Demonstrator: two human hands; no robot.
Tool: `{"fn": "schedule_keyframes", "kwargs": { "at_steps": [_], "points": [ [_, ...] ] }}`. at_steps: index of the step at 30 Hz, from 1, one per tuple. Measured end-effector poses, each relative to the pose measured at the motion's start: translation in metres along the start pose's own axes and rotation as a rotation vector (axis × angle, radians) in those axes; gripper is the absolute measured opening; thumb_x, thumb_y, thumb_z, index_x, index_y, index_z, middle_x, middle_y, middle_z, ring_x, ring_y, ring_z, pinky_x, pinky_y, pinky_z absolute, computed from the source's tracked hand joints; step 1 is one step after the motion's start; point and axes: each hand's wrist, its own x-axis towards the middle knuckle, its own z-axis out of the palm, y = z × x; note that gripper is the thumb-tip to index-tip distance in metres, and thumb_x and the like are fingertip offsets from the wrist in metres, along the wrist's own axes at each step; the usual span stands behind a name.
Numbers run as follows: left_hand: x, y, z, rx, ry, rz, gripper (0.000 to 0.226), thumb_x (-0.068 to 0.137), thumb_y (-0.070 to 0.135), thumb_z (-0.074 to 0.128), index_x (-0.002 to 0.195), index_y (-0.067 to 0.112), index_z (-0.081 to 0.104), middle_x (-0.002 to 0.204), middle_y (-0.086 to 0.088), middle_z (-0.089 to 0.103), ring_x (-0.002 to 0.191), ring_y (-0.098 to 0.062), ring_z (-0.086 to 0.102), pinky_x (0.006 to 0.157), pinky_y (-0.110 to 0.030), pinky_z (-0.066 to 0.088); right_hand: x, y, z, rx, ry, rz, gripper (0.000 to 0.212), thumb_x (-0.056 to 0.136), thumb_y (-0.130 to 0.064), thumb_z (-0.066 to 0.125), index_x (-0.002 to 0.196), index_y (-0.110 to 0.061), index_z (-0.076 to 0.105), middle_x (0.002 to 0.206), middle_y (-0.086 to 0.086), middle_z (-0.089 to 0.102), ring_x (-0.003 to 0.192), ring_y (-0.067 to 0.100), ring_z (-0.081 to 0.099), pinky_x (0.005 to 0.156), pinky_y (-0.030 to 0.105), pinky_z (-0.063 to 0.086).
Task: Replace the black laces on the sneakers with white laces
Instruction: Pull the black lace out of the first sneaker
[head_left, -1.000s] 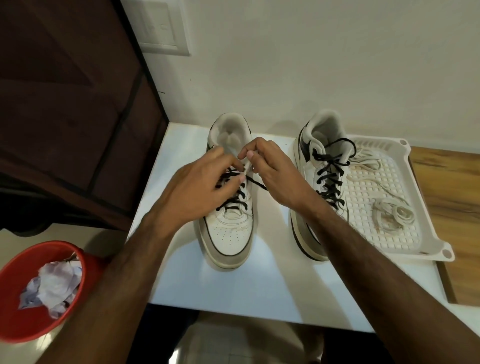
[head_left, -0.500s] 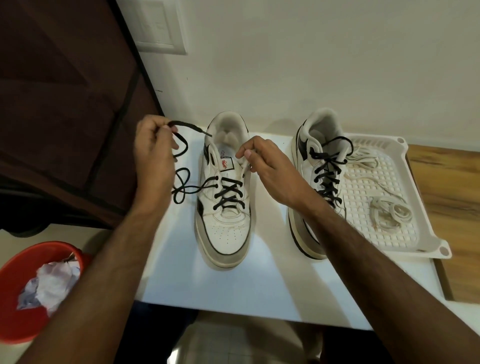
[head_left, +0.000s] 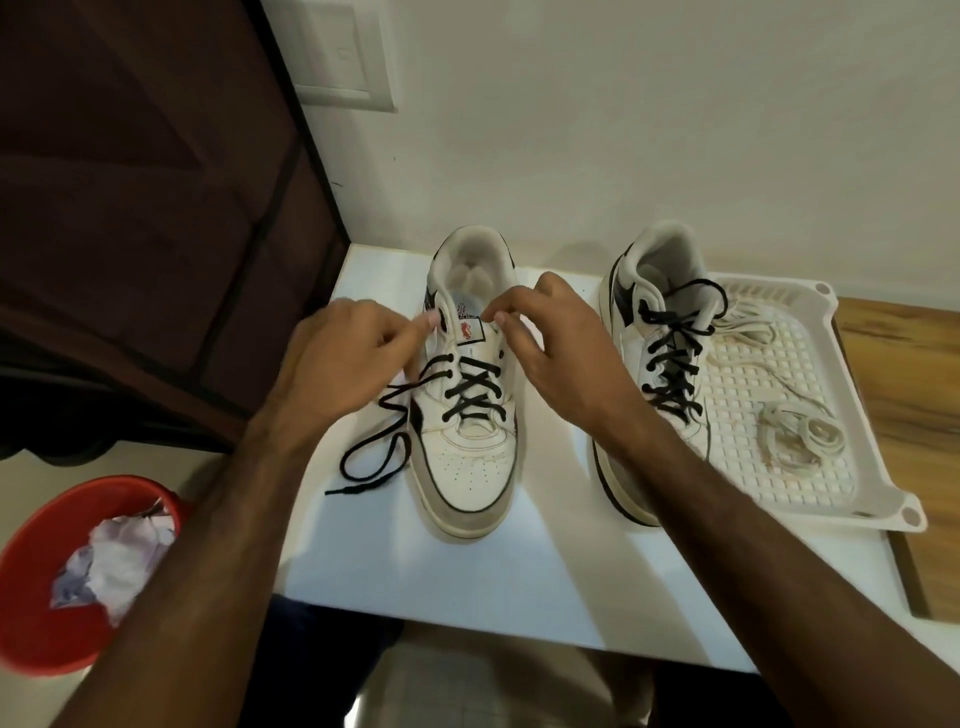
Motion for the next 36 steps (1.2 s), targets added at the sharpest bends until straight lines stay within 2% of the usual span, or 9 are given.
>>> {"fn": "schedule_keyframes", "kwargs": {
  "at_steps": [2,7,14,18,22,26,28,31,36],
  "points": [
    [0.003,0.007,0.003,-0.056,0.257,0.007,0.045,0.097,0.059,0.056,0.072,0.022,0.060,0.057,0.009,0.056,0.056,-0.007,0.054,0.054,-0.028,0.034,-0.004,-0.006,0.001,-0.136,0.006,-0.081,0.015,0.099,-0.029,0.060,0.108,-0.026,0.072,0.088,-0.007,0.042,0.086,0.015,0.050,0.079,0.039,0.045],
    [0.007,0.010,0.030,-0.223,0.121,-0.081,0.047,0.083,0.058,0.073,0.115,0.032,0.051,0.099,0.015,0.057,0.099,-0.013,0.059,0.087,-0.046,0.052,-0.010,-0.018,0.010,-0.337,0.016,-0.108,0.015,0.091,-0.036,0.069,0.101,-0.029,0.076,0.092,-0.005,0.039,0.091,0.019,0.046,0.080,0.040,0.040],
    [0.008,0.009,0.021,-0.382,0.104,-0.139,0.037,0.091,0.034,0.072,0.124,0.026,0.058,0.098,0.016,0.062,0.086,-0.001,0.065,0.074,-0.022,0.051,-0.012,-0.026,0.015,-0.367,-0.031,-0.019,0.010,0.091,-0.031,0.067,0.097,-0.027,0.074,0.094,-0.007,0.039,0.094,0.018,0.047,0.084,0.039,0.039],
    [0.007,0.008,0.019,-0.434,0.065,-0.146,0.035,0.093,0.034,0.070,0.124,0.028,0.055,0.099,0.015,0.060,0.088,-0.002,0.064,0.072,-0.021,0.048,-0.008,-0.023,0.003,0.180,-0.120,0.129,0.005,0.087,-0.016,0.065,0.084,-0.013,0.065,0.090,-0.006,0.043,0.082,0.003,0.047,0.081,0.022,0.042],
    [0.008,0.007,0.020,-0.467,0.057,-0.156,0.037,0.092,0.034,0.071,0.125,0.028,0.054,0.098,0.015,0.060,0.088,-0.004,0.064,0.073,-0.023,0.050,-0.005,-0.007,-0.026,0.603,-0.337,0.250,0.013,0.080,-0.017,0.051,0.074,-0.009,0.059,0.092,0.007,0.050,0.082,0.010,0.053,0.083,0.019,0.044],
    [0.009,0.007,0.020,-0.471,0.056,-0.154,0.038,0.092,0.034,0.072,0.125,0.027,0.054,0.098,0.014,0.060,0.087,-0.004,0.065,0.073,-0.025,0.051,-0.004,0.000,-0.020,0.182,-0.143,0.179,0.032,0.095,-0.035,0.057,0.076,-0.010,0.065,0.084,0.002,0.052,0.075,0.009,0.051,0.074,0.026,0.041],
    [0.009,0.007,0.019,-0.469,0.060,-0.152,0.038,0.093,0.033,0.071,0.126,0.026,0.054,0.098,0.014,0.060,0.086,-0.003,0.064,0.075,-0.024,0.052,-0.004,-0.009,-0.011,0.150,-0.049,0.115,0.020,0.095,-0.037,0.066,0.089,-0.020,0.073,0.080,-0.008,0.049,0.073,0.004,0.049,0.071,0.021,0.039],
    [0.008,0.007,0.019,-0.475,0.062,-0.151,0.037,0.093,0.032,0.071,0.126,0.026,0.054,0.098,0.013,0.060,0.086,-0.002,0.064,0.076,-0.024,0.052,-0.007,-0.018,0.005,-0.040,-0.093,0.017,0.020,0.091,-0.040,0.072,0.109,-0.032,0.076,0.089,-0.010,0.046,0.084,0.004,0.049,0.083,0.035,0.044],
    [0.008,0.006,0.019,-0.471,0.056,-0.145,0.037,0.093,0.034,0.071,0.125,0.027,0.054,0.100,0.013,0.060,0.089,-0.005,0.064,0.079,-0.031,0.054,-0.007,-0.023,0.011,-0.248,-0.125,-0.019,0.013,0.095,-0.028,0.067,0.105,-0.027,0.075,0.096,-0.006,0.044,0.097,0.016,0.051,0.088,0.041,0.043]
  ]
}}
